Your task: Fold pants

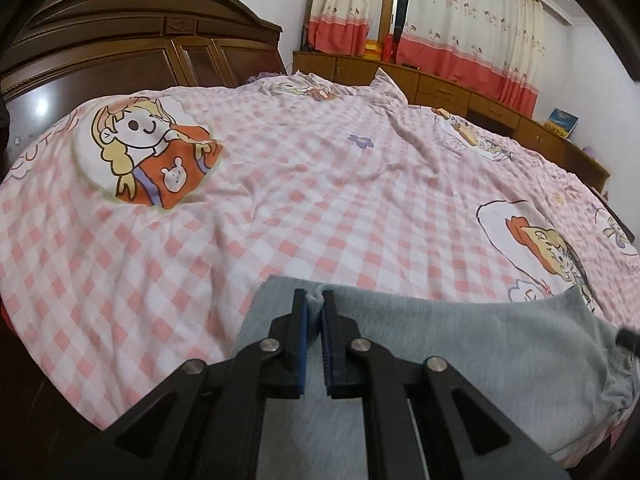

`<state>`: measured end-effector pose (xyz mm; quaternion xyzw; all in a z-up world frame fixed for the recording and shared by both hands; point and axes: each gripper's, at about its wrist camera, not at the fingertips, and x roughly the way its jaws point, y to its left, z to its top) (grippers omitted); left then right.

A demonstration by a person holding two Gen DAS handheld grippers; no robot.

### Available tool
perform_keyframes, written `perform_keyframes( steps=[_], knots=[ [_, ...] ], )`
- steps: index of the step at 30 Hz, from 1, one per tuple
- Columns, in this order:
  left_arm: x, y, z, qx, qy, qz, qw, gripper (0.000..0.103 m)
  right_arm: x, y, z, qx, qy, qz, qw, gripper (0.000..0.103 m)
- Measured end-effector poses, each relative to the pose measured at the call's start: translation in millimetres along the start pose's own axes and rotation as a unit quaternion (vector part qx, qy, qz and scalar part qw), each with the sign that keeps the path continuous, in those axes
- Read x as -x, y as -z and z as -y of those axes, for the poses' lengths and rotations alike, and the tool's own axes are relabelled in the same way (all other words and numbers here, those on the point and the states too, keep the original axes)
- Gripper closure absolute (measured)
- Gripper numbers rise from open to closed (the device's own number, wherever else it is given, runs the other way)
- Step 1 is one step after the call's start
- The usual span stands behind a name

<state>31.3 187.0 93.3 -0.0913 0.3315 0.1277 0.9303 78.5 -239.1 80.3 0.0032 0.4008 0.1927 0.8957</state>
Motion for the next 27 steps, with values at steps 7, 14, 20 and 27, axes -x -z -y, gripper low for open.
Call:
perform_keyframes(
  steps=[7, 14, 20, 27],
  knots=[
    [-4.8, 8.0, -8.7, 0.014, -0.002, -0.019, 0.9997, 0.097, -85.0, -51.0, -3.9, 0.019, -0.059, -0.079, 0.995, 0.052],
    [-18.5, -5.2, 0.9, -0.019, -0.019, -0.024, 0.9994, 0.097, -87.1, -53.4, 2.0, -0.018, -0.052, -0.036, 0.998, 0.096],
    [-71.5, -3.9, 7.4, -0.047, -0.026, -0.062, 0.9966, 0.096, -118.4, -38.8, -1.6, -0.001, -0.009, -0.046, 0.999, 0.095],
    [-63.3, -11.1, -8.2, -0.041, -0.065, -0.043, 0.9961, 0.074, -122.0, -37.2, 1.3, -0.011, -0.002, -0.043, 0.999, 0.092]
  ],
)
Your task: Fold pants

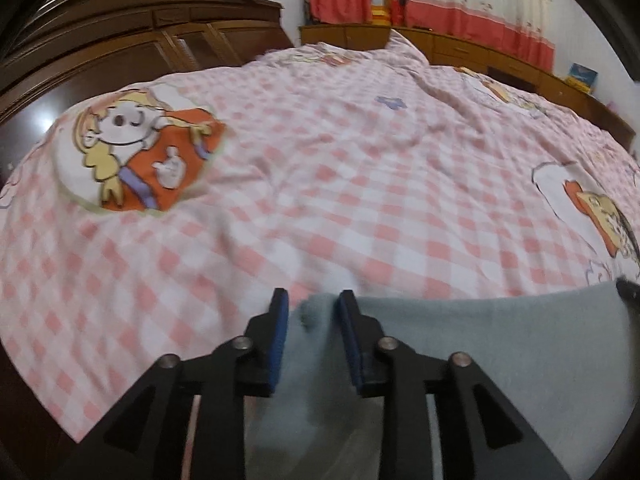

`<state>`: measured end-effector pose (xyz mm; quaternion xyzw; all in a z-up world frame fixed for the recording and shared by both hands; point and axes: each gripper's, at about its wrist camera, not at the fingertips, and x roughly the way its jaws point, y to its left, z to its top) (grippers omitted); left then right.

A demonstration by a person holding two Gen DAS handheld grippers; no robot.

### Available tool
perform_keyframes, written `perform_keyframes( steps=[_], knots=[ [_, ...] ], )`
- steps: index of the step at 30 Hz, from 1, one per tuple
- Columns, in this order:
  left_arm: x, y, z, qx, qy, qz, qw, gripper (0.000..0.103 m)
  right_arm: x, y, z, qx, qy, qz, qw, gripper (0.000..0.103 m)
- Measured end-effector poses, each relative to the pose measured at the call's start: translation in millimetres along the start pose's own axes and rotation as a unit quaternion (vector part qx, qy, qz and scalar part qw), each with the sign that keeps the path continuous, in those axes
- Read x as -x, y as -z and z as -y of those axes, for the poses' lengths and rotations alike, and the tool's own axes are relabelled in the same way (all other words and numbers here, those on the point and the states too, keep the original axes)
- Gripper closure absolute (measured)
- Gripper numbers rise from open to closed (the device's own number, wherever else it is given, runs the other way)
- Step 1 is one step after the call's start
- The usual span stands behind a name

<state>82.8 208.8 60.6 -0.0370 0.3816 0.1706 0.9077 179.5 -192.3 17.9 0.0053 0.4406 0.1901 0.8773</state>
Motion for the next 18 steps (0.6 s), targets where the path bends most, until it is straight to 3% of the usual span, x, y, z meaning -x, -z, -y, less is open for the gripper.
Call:
perform_keyframes(
  steps=[3, 5, 8, 13, 18],
  knots=[
    [16.6, -2.5, -14.7, 0.023, 0.008, 0.004, 0.9997, 0.072, 14.6, -1.0, -0.9, -0.012, 0.001, 0.007, 1.0, 0.088],
    [27.8, -1.6, -19.5, 0.027, 0.01, 0.004, 0.9996, 0.065, 35.2, 0.8, 0.1, -0.022, -0.014, 0.024, 0.999, 0.086],
    [47.7, 5.5, -18.1, 0.023, 0.03, 0.007, 0.9993, 0.058, 63.6, 7.9, -1.2, -0.026, -0.012, 0.037, 0.999, 0.075],
    [69.6, 27.1, 4.4, 0.025, 0.072, 0.002, 0.9971, 0.05, 98.7, 40.6, -8.8, -0.009, -0.025, 0.017, 1.0, 0.073],
    [78.6, 62.0, 46.8, 0.028, 0.145, -0.041, 0.9882, 0.046, 117.0, 86.6, -23.3, 0.018, -0.043, -0.012, 0.999, 0.073]
  ],
)
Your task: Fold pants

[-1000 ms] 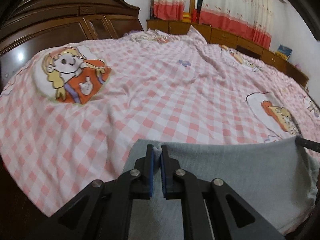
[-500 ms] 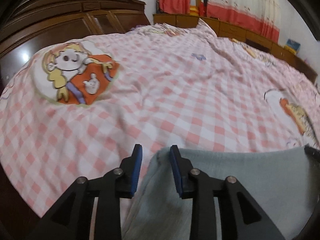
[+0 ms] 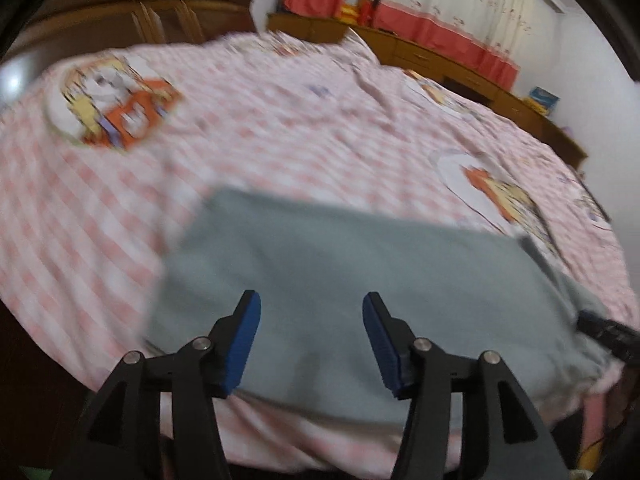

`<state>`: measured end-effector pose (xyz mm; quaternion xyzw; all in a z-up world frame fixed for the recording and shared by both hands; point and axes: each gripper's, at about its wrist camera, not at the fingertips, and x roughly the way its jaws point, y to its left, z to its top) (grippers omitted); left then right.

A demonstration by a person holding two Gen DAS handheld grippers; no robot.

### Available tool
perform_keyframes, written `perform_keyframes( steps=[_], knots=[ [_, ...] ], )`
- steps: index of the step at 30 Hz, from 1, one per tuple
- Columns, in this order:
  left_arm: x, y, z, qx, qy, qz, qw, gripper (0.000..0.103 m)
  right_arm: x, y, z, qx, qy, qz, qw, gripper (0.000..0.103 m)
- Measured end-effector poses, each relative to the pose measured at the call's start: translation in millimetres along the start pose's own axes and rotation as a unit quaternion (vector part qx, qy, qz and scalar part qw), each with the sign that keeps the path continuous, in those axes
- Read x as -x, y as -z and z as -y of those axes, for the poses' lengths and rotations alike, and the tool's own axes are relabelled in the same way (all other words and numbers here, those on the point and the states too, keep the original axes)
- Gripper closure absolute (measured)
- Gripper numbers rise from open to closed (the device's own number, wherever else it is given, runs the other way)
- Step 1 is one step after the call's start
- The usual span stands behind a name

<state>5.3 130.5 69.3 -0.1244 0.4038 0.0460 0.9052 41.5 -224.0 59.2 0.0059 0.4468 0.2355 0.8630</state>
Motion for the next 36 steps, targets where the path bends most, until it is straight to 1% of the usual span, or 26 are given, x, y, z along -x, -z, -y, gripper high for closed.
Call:
perform_keyframes(
  steps=[2, 4, 8, 12, 14, 16, 19, 22, 24, 27, 31, 33, 36],
  knots=[
    [-4.6, 12.9, 17.1, -0.013, 0.017, -0.016, 0.9996, 0.046, 3.9, 18.5, -3.3, -0.004, -0.023, -0.01, 1.0, 0.073],
    [-9.6, 24.1, 35.5, -0.029, 0.022, -0.03, 0.9989, 0.046, 5.3, 33.7, -1.8, -0.021, -0.043, -0.019, 0.999, 0.073],
    [-14.0, 39.2, 65.1, -0.05, 0.049, -0.046, 0.9965, 0.046, 2.7, 57.9, -3.1, -0.043, -0.059, -0.045, 0.996, 0.073],
    [-15.7, 53.3, 99.1, -0.098, 0.068, -0.057, 0.9913, 0.04, -6.0, 67.9, 1.5, -0.061, -0.054, -0.063, 0.995, 0.073],
    [-15.5, 61.0, 111.8, -0.117, 0.073, -0.059, 0.9886, 0.038, -9.8, 69.9, 9.9, -0.083, -0.052, -0.066, 0.993, 0.073],
    [-15.7, 67.7, 124.4, -0.139, 0.084, -0.063, 0.9848, 0.036, -10.6, 73.1, 16.8, -0.099, -0.056, -0.068, 0.991, 0.073],
    [-16.9, 73.7, 135.3, -0.16, 0.091, -0.066, 0.9806, 0.034, -10.4, 79.5, 27.7, -0.126, -0.063, -0.068, 0.988, 0.073],
    [-16.8, 78.1, 142.1, -0.178, 0.096, -0.068, 0.977, 0.032, -7.8, 81.7, 40.1, -0.153, -0.07, -0.056, 0.984, 0.073],
    [-16.3, 79.2, 146.2, -0.186, 0.1, -0.068, 0.9751, 0.031, -1.0, 79.2, 45.6, -0.166, -0.073, -0.035, 0.983, 0.073],
    [-15.5, 78.6, 151.3, -0.195, 0.113, -0.064, 0.9721, 0.03, 10.9, 72.0, 44.9, -0.163, -0.077, -0.003, 0.984, 0.073],
    [-12.8, 79.9, 163.6, -0.214, 0.136, -0.061, 0.9654, 0.028, 24.7, 60.6, 41.0, -0.165, -0.096, 0.032, 0.981, 0.071],
    [-12.4, 80.9, 172.7, -0.229, 0.141, -0.055, 0.9618, 0.027, 26.7, 54.9, 40.2, -0.169, -0.103, 0.044, 0.979, 0.071],
    [-12.9, 84.4, 187.2, -0.256, 0.137, -0.039, 0.9561, 0.026, 27.7, 50.9, 41.3, -0.176, -0.11, 0.048, 0.977, 0.071]
  ],
)
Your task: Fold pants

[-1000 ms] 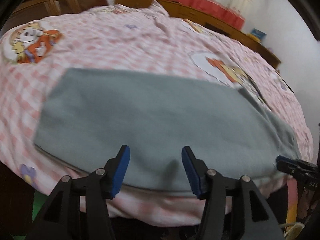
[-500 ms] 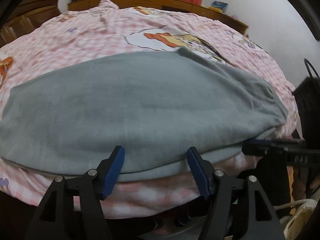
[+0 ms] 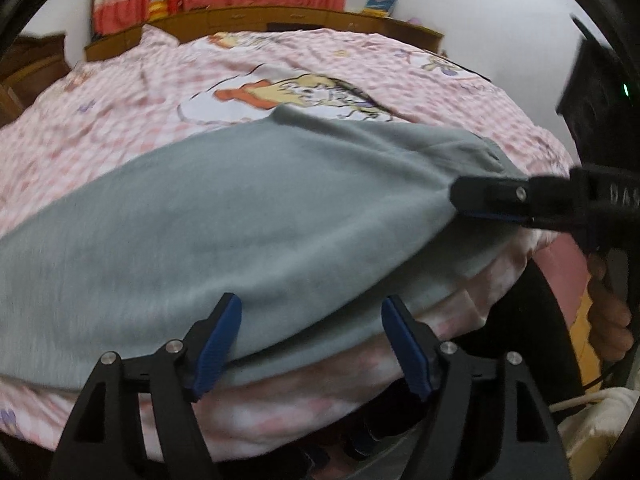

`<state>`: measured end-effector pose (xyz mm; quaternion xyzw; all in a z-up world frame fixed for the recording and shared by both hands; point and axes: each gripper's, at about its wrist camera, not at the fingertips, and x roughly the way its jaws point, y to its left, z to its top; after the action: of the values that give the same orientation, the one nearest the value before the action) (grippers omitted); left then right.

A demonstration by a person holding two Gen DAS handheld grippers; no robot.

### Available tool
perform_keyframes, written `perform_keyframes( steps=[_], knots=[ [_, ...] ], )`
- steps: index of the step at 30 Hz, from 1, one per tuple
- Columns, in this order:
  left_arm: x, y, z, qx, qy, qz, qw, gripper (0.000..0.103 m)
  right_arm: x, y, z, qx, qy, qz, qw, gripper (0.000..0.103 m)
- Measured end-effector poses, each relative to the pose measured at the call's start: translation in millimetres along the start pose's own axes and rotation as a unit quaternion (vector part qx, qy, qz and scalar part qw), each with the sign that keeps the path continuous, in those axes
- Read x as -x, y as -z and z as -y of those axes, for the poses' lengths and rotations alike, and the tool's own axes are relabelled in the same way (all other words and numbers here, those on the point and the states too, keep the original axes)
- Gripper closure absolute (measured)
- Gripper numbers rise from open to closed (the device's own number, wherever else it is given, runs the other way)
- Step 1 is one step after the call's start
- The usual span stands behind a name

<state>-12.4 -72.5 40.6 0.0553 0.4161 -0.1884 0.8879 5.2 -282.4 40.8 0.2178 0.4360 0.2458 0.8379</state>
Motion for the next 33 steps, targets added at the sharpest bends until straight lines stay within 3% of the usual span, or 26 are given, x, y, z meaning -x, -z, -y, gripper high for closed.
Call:
perform_keyframes(
  steps=[7, 8, 10, 11, 15, 20, 23, 25, 27, 29, 33],
  knots=[
    [-12.9, -4.7, 21.3, -0.052, -0.053, 0.037, 0.9966, 0.029, 8.4, 4.4, 2.1, -0.01, -0.016, 0.006, 1.0, 0.071],
    [-12.2, -5.3, 21.1, -0.054, -0.054, 0.045, 0.9961, 0.035, 9.4, 5.1, 1.3, -0.008, -0.016, 0.006, 1.0, 0.071],
    [-9.0, -7.3, 19.3, -0.052, -0.036, 0.05, 0.9968, 0.086, 9.5, 7.1, 1.3, -0.008, -0.015, 0.002, 1.0, 0.071],
    [-8.5, -8.9, 17.1, -0.046, -0.02, 0.042, 0.9979, 0.089, 8.8, 8.8, 2.2, -0.009, -0.016, -0.001, 1.0, 0.071],
    [-1.8, -7.8, 16.6, -0.045, 0.0, 0.042, 0.9981, 0.093, 0.1, 16.5, 10.2, -0.027, -0.017, -0.02, 0.999, 0.068],
    [-0.6, 2.3, 20.5, -0.06, 0.03, 0.028, 0.9974, 0.095, -19.5, 26.6, 32.6, -0.108, -0.062, -0.047, 0.991, 0.066],
    [-7.5, 8.5, 18.3, -0.059, 0.042, 0.011, 0.9973, 0.096, -25.8, 26.2, 43.4, -0.135, -0.06, -0.044, 0.988, 0.066],
    [-8.9, 10.7, 16.2, -0.054, 0.049, 0.008, 0.9973, 0.096, -24.1, 26.2, 50.0, -0.151, -0.052, -0.035, 0.986, 0.069],
    [-4.8, 11.9, 14.6, -0.051, 0.054, 0.015, 0.9971, 0.096, -17.9, 28.7, 55.8, -0.161, -0.035, -0.021, 0.986, 0.094],
    [-0.1, 13.0, 14.6, -0.048, 0.056, 0.023, 0.997, 0.096, -11.7, 30.6, 57.5, -0.158, -0.025, -0.016, 0.987, 0.099],
    [7.0, 16.5, 19.0, -0.057, 0.049, 0.029, 0.9967, 0.096, -7.2, 34.0, 45.1, -0.122, -0.001, -0.013, 0.992, 0.1]
  ],
)
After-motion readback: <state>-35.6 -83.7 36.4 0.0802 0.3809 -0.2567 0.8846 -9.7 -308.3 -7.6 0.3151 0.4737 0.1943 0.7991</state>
